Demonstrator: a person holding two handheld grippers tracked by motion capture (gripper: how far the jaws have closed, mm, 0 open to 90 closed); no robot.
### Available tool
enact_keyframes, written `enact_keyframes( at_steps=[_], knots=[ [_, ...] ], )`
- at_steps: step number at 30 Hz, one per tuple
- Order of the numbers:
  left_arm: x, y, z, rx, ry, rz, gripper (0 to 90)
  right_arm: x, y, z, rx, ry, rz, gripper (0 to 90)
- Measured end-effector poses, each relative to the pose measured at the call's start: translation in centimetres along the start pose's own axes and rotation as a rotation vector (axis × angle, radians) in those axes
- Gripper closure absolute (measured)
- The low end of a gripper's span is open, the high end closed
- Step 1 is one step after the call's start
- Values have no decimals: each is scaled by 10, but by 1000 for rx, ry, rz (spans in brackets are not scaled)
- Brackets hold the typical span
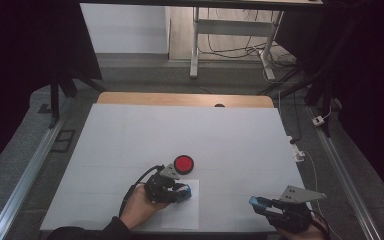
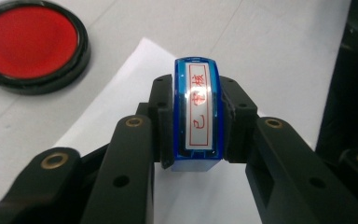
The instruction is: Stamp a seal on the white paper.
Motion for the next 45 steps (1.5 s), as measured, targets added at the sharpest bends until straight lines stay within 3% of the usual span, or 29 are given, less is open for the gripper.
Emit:
enact_keyframes(
  at_steps=[20,32,45],
  knots=[
    [-1,34,-14,116,-26,28,694,0,0,0,0,-3,-2,677],
    [1,59,-21,187,-92,50,693,0,0,0,-1,-9,-10,677],
    [9,80,-28,267,-125,87,693,0,0,0,-2,-6,-10,677]
  ],
)
Point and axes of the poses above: each handheld gripper's, and its own axes: y roughly backward along the jaws, z roughly out of its underside, x roughly to its right, the point moved 7 cm from there along -y, roughly forward along the jaws, and after that the axes turned 2 degrees about z, right-handed, at the moved point
